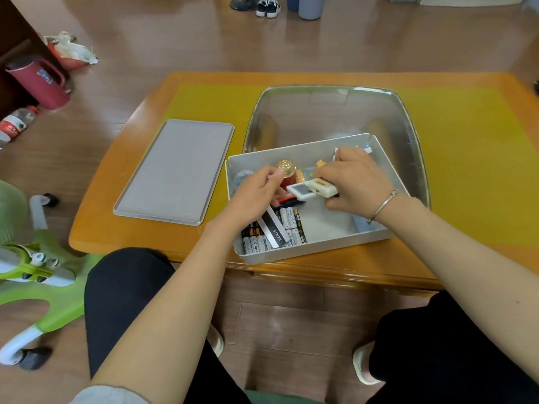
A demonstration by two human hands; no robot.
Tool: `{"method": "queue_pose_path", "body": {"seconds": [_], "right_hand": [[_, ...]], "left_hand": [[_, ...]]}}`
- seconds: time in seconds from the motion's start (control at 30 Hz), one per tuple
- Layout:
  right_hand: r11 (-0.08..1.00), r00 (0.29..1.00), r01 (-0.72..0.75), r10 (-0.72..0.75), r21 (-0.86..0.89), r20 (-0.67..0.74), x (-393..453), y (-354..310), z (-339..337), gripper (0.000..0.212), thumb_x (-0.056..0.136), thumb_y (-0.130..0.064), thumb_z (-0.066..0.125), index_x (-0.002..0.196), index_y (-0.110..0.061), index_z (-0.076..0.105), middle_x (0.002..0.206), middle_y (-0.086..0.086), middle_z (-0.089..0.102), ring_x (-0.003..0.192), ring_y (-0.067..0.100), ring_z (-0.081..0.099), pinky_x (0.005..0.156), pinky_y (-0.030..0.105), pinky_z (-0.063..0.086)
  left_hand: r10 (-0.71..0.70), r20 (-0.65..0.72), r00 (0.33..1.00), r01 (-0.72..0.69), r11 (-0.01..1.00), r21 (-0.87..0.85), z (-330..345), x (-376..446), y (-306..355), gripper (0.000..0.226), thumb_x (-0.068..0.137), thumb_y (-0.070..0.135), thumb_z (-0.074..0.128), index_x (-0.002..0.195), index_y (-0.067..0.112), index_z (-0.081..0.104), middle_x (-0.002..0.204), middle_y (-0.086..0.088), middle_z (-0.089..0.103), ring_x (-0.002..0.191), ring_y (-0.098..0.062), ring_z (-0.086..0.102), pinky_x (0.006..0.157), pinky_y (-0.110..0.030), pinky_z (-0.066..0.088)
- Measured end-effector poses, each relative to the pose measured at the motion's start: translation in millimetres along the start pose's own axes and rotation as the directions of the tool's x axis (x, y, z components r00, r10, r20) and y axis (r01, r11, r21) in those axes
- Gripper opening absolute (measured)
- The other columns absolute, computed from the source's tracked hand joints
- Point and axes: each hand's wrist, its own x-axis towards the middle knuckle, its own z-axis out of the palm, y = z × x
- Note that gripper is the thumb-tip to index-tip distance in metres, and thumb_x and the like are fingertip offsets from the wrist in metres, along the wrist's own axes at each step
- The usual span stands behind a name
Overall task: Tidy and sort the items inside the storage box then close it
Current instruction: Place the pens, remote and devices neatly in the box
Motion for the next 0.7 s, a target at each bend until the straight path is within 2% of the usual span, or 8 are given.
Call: {"method": "queue_pose_path", "body": {"seconds": [0.13,0.27,0.33,0.4,0.47,0.53,0.6,0.7], "right_hand": [[0.993,0.997,0.076,-0.072,0.092,-0.041,10,-19,4,0.024,0.061,-0.014,0.078,0.083,-0.01,0.068,0.068,0.004,0.063,0.074,0.031,0.051,0.064,0.036,0.036],[0.984,0.985,0.14,-0.128,0.107,-0.113,12,-21,12,0.027,0.071,-0.005,0.078,0.097,-0.005,0.071,0.1,0.015,0.068,0.079,0.038,0.056,0.069,0.045,0.049],[0.981,0.977,0.11,-0.078,0.158,-0.197,13,-19,13,0.029,0.072,-0.003,0.077,0.101,-0.003,0.071,0.104,0.021,0.064,0.084,0.038,0.057,0.074,0.042,0.047],[0.946,0.97,0.007,0.072,0.324,-0.231,16,-20,11,0.029,0.076,-0.007,0.074,0.105,-0.006,0.069,0.099,0.015,0.062,0.087,0.025,0.054,0.077,0.035,0.043],[0.821,0.945,-0.166,0.291,0.546,-0.152,21,-24,10,0.029,0.077,-0.015,0.075,0.103,-0.01,0.064,0.09,-0.005,0.062,0.082,-0.001,0.052,0.075,0.019,0.044],[0.655,0.906,-0.314,0.423,0.687,0.011,28,-32,13,0.031,0.074,-0.021,0.078,0.095,-0.015,0.057,0.08,-0.018,0.058,0.069,-0.014,0.054,0.06,0.004,0.041],[0.602,0.906,-0.384,0.39,0.7,0.162,34,-44,22,0.031,0.072,-0.028,0.079,0.091,-0.016,0.057,0.075,-0.015,0.06,0.065,-0.009,0.057,0.054,0.004,0.043],[0.597,0.918,-0.389,0.311,0.702,0.245,42,-64,38,0.032,0.07,-0.033,0.08,0.092,-0.015,0.064,0.079,-0.003,0.065,0.069,0.009,0.059,0.059,0.015,0.047]], "left_hand": [[-0.006,0.034,0.999,0.012,0.983,-0.182,5,-8,12,0.022,0.1,0.028,0.049,0.116,0.016,0.058,0.089,-0.002,0.068,0.062,-0.004,0.064,0.05,-0.02,0.045],[-0.098,-0.085,0.992,0.083,0.982,-0.168,-1,-11,5,0.018,0.098,0.022,0.053,0.111,0.014,0.063,0.087,-0.003,0.065,0.049,-0.006,0.054,0.043,-0.016,0.043],[-0.134,-0.185,0.974,0.105,0.982,-0.158,-11,-11,-3,0.014,0.099,0.022,0.051,0.107,0.018,0.062,0.097,-0.003,0.067,0.058,-0.008,0.057,0.044,-0.018,0.043],[-0.163,-0.298,0.941,0.122,0.981,-0.153,-24,-11,-12,0.014,0.1,0.023,0.047,0.105,0.019,0.06,0.106,-0.003,0.067,0.071,-0.01,0.061,0.045,-0.017,0.042],[-0.197,-0.389,0.9,0.125,0.972,-0.201,-38,-11,-19,0.013,0.101,0.021,0.044,0.104,0.018,0.057,0.108,-0.005,0.068,0.064,-0.007,0.064,0.039,-0.013,0.037],[-0.221,-0.449,0.866,0.114,0.961,-0.253,-51,-12,-24,0.012,0.102,0.022,0.042,0.104,0.018,0.054,0.106,-0.004,0.067,0.049,-0.004,0.062,0.035,-0.011,0.035],[-0.226,-0.489,0.843,0.105,0.959,-0.264,-59,-13,-28,0.01,0.102,0.023,0.043,0.106,0.02,0.051,0.108,-0.002,0.066,0.047,-0.004,0.06,0.037,-0.011,0.037],[-0.227,-0.519,0.824,0.098,0.96,-0.263,-64,-14,-30,0.008,0.101,0.025,0.047,0.109,0.023,0.048,0.113,-0.001,0.065,0.061,-0.009,0.062,0.041,-0.01,0.04]]}}
